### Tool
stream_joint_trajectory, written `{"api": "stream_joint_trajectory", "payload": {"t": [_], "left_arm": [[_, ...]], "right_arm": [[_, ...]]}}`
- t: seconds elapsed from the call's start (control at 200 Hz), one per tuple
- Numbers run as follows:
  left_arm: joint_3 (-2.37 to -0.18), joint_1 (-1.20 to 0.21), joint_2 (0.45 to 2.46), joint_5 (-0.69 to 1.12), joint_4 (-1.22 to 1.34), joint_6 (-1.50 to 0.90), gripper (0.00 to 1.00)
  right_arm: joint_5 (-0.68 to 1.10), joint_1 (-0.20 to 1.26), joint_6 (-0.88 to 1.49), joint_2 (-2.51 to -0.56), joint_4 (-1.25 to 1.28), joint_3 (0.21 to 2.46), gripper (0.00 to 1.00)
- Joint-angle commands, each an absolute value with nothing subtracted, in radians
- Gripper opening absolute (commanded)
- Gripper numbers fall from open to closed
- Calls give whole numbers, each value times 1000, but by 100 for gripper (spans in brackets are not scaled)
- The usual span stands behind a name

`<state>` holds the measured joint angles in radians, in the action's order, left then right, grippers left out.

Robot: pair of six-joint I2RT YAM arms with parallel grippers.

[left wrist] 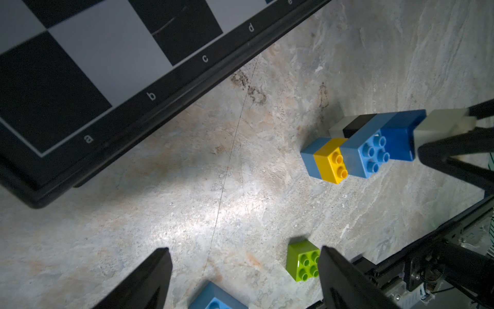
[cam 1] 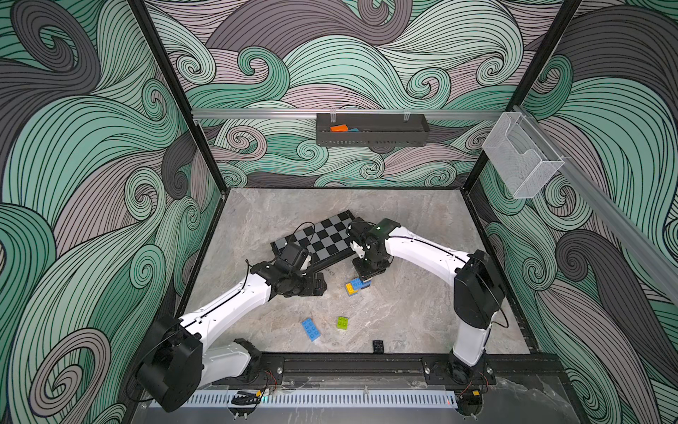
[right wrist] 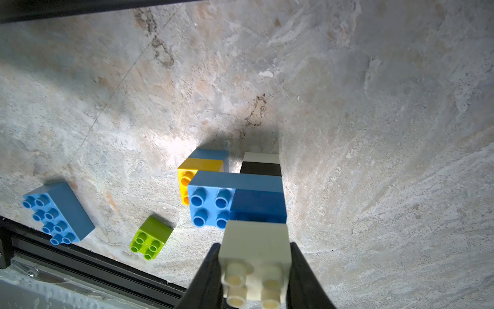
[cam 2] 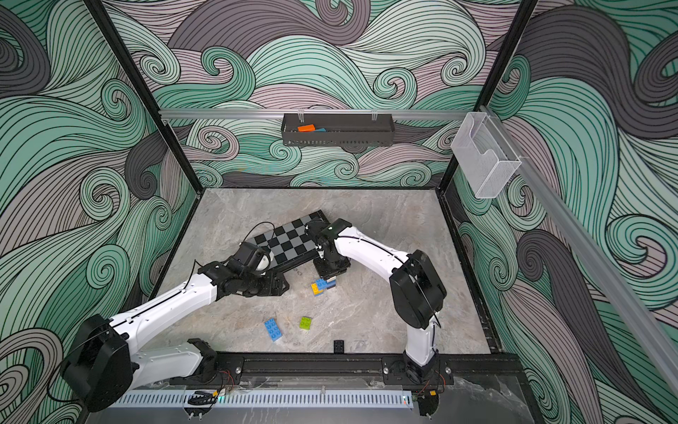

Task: Assemble a giraffe with lego
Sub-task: Assemble the lego brick with the lego brick.

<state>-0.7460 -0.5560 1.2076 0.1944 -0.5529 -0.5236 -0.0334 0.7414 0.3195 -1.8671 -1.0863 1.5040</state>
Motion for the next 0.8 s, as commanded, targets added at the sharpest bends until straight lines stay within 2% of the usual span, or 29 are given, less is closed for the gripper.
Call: {"api": "stream_joint_trajectory", "payload": {"t": [0.0,0.796], "left_arm": [[-747,-567,1188,183,-549,-512,90],[-744,-569,1196,192,-543,-516,90]], "right_arm": [[-77,739,302,-1983,-1140,1419,23],[-134,744,278,-1997,-1119,1382,26]]}}
